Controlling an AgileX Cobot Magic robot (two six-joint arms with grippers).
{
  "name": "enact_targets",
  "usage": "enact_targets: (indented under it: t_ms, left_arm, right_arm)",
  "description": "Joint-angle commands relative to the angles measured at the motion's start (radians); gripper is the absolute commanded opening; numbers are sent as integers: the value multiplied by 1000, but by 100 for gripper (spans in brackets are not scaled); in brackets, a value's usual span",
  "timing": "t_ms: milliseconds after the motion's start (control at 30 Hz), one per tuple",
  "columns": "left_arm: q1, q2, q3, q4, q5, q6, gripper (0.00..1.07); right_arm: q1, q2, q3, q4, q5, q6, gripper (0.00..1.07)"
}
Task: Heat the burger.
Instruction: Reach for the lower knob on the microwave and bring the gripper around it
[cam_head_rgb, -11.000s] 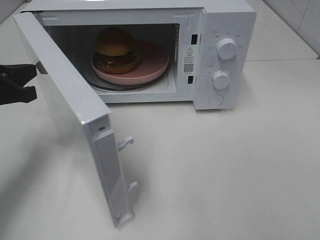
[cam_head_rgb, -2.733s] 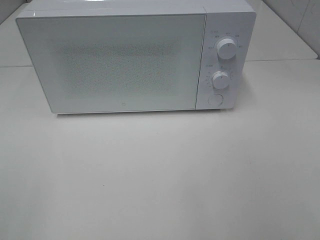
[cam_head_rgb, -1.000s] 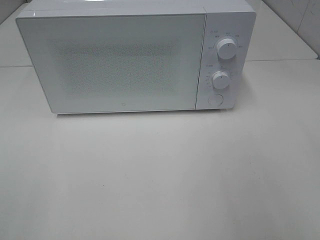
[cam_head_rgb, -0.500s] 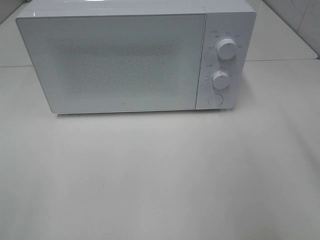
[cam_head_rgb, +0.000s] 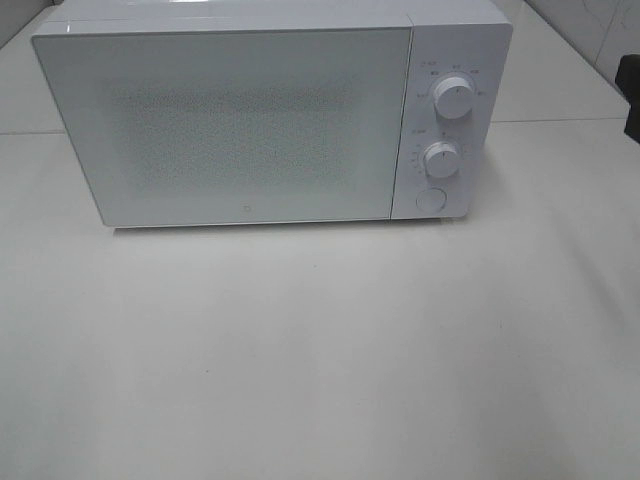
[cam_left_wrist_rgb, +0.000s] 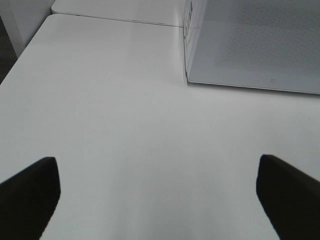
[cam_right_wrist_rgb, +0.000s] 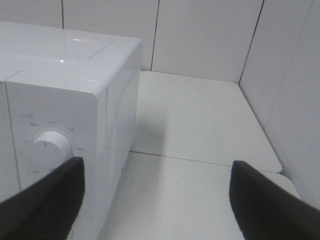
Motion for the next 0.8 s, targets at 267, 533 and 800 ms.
enact_targets:
  t_ms: [267,533,800]
  left_arm:
    - [6,-17,2,2,-1,-6,100]
    - [6,-17,2,2,-1,-6,100]
    - [6,-17,2,2,-1,-6,100]
  right_arm:
    - [94,139,44,283,-252,-183,76]
    - [346,291,44,547,-482,-374,76]
    - [522,408,44,676,-629,-373,76]
